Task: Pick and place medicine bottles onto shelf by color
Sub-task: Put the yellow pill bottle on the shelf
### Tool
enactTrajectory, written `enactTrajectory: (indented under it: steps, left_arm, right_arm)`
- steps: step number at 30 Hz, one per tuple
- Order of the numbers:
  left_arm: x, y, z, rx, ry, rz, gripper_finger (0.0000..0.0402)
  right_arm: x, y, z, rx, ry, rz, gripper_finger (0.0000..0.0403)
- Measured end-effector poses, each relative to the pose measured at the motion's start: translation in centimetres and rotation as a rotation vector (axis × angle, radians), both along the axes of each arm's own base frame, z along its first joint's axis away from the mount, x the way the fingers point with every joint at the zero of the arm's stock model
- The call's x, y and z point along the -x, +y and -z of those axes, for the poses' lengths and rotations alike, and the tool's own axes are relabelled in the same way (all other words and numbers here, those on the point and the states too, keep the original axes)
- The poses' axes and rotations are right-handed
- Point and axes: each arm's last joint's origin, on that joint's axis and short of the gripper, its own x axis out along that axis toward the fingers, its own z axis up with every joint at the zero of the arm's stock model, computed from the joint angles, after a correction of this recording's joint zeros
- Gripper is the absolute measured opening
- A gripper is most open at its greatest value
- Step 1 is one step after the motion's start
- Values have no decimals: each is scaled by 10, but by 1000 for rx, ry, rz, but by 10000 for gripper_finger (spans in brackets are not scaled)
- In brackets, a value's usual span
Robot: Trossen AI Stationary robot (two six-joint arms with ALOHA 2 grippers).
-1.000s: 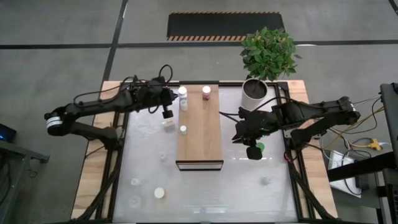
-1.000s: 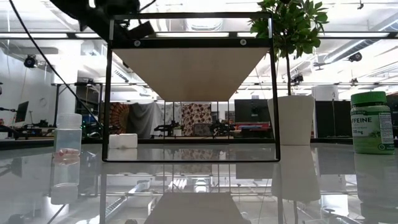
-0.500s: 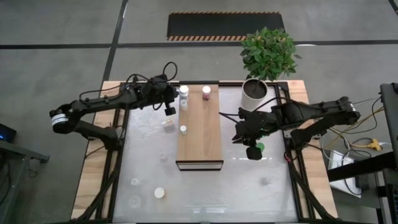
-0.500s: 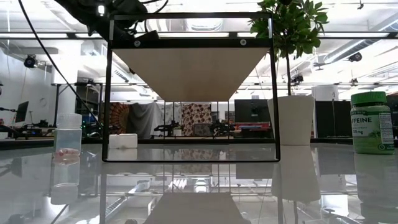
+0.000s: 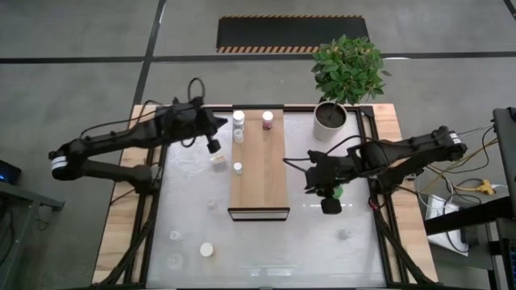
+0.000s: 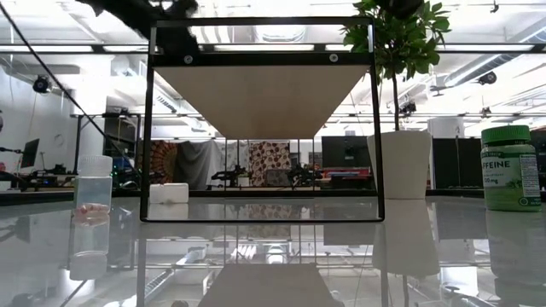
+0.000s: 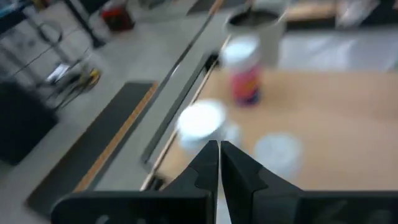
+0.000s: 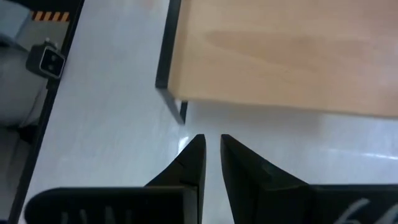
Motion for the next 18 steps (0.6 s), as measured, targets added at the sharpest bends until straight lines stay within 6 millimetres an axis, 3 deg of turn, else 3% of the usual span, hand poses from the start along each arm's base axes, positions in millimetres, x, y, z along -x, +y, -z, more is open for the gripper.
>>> enactTrajectory:
  steps: [8,13,18]
  left_arm:
    - [9,-59,-26,67,-216,237,0]
    - [6,-90,-35,75,-343,394,0]
    - [2,-109,-43,82,-441,485,0]
  right_arm:
    - [8,19,24,-60,103,46,38]
    - [23,41,42,-99,194,65,38]
    - [47,65,63,-131,285,106,38]
